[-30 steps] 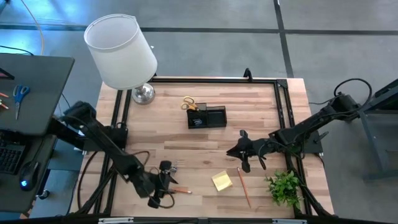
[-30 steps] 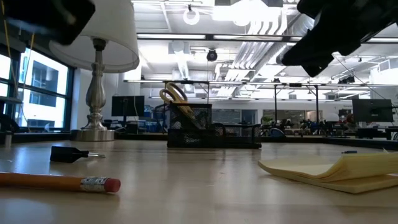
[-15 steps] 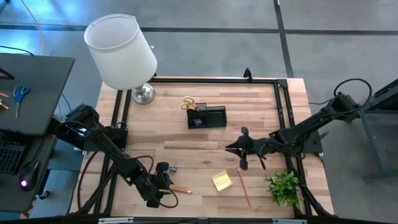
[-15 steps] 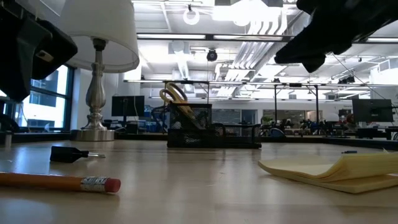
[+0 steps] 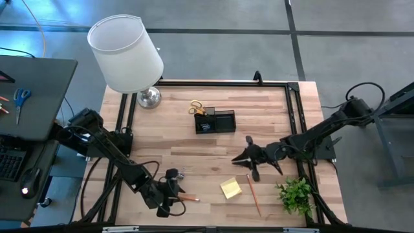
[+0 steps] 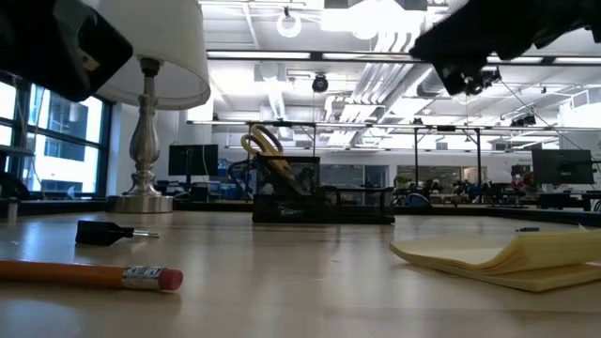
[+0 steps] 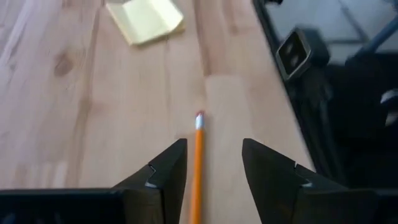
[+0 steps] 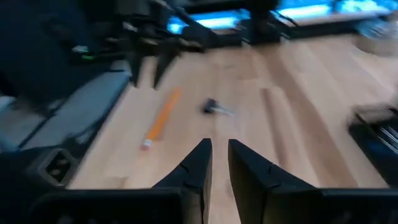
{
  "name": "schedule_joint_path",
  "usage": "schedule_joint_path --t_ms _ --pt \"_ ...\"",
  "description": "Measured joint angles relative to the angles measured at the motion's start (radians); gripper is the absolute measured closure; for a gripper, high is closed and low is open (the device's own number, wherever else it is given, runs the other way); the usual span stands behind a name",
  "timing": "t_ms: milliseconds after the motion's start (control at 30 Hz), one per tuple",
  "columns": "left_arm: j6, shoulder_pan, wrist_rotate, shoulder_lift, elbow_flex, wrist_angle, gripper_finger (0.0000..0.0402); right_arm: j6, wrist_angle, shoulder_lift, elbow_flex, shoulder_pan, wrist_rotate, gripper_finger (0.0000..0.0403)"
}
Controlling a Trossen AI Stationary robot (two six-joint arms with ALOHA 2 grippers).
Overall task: Pick and place office supplies into organizer
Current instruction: Put the left orange pencil into the black desk organizer
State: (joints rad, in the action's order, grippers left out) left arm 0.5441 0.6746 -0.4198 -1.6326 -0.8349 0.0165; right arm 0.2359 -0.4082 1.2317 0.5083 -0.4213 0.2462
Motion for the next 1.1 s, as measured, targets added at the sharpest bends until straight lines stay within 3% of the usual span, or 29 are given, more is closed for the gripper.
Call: schedule_joint_path --t_ms 167,333,533,667,767,1100 --pt "0.015 0.000 -0.048 -0.087 0.000 0.126 0.0263 -0.100 -0.125 0.036 0.000 0.000 -0.089 0.0355" --pt "0.018 0.011 -0.074 -0.182 0.000 0.220 0.0264 -0.126 -0.179 0.054 0.000 0.001 -0.084 0.0355" --pt "0.087 0.035 -0.079 -0.209 0.001 0.219 0.0264 -0.194 -0.166 0.054 0.000 0.003 -0.039 0.0361" --pt "0.093 0.058 -0.143 -0.208 0.001 0.228 0.0264 -0.242 -0.164 0.057 0.000 0.003 -0.026 0.0361" --pt "0.094 0.068 -0.198 -0.210 0.001 0.222 0.0264 -0.237 -0.147 0.059 0.000 0.003 -0.018 0.0359" --pt "0.112 0.066 -0.200 -0.302 0.000 0.218 0.0263 -0.186 -0.104 0.059 0.000 0.003 -0.017 0.0359"
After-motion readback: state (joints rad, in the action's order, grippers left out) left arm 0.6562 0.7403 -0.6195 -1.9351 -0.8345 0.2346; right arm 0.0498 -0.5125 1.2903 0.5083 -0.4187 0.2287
